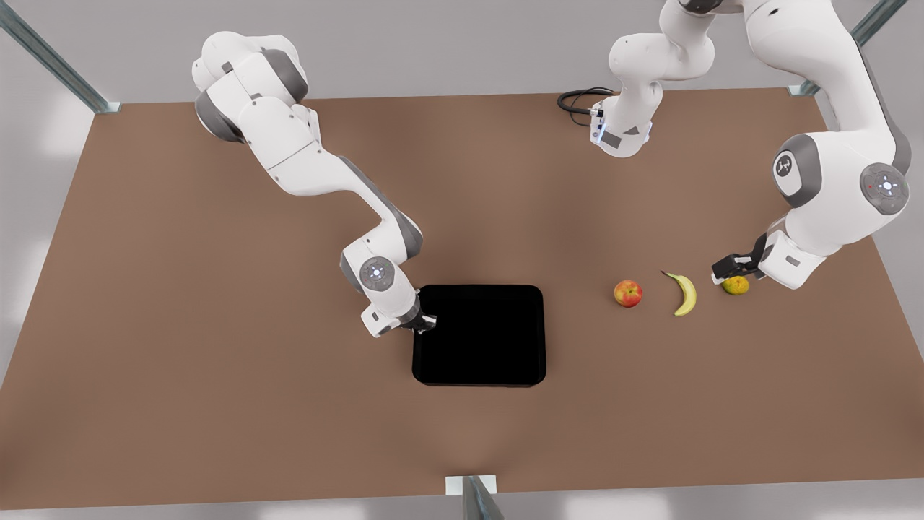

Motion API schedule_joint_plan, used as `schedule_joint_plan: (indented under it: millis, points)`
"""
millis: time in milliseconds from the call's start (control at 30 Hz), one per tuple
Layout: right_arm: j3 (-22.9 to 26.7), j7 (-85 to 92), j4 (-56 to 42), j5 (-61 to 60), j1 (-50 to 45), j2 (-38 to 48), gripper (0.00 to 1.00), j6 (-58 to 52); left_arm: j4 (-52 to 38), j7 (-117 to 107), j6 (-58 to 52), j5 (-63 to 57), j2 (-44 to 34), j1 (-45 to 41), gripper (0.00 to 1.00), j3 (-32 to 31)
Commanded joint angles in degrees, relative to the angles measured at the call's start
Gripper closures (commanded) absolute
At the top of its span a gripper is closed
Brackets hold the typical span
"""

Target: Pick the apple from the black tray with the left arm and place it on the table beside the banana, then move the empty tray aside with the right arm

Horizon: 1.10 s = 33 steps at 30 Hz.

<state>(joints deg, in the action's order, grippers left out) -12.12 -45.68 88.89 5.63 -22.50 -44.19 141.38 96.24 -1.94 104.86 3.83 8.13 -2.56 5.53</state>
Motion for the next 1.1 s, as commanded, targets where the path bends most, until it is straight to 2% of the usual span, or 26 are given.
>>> schedule_joint_plan:
  millis: [0,133,233,300,500,600,933,1067]
  points:
    - [0.0,0.5,0.0,0.1,0.0,0.1,0.75,0.2,0.0,0.5,-0.2,-0.2,0.0,0.0,0.00,0.0]
    - [0.0,0.3,0.0,0.1,0.0,1.6,0.77,-0.1,0.0,0.5,-0.2,-0.2,0.0,0.0,0.00,0.0]
    - [-0.8,0.3,-0.1,0.1,0.0,3.9,0.85,-3.4,0.0,0.5,-0.2,-0.2,0.0,-0.1,0.00,0.0]
    - [-0.8,0.4,-0.1,0.1,0.0,4.5,0.85,-4.4,0.0,0.5,-0.2,-0.2,0.0,-0.1,0.00,0.0]
    - [0.0,11.6,-0.1,-0.4,1.4,12.4,0.85,-20.0,0.0,0.4,-0.2,-0.2,0.0,-0.1,0.00,0.0]
    - [2.4,19.4,-0.2,-1.0,2.2,16.1,0.85,-25.3,0.0,0.4,-0.2,-0.2,0.0,-0.1,0.00,0.0]
    - [22.1,56.0,-1.4,-13.1,2.5,21.8,0.85,-35.8,0.0,-0.4,-0.2,-0.2,0.0,-0.3,0.00,-0.2]
    - [27.4,69.0,-1.9,-16.1,3.0,21.7,0.85,-36.2,0.0,-0.4,-0.2,-0.2,0.0,-0.3,0.00,-0.2]
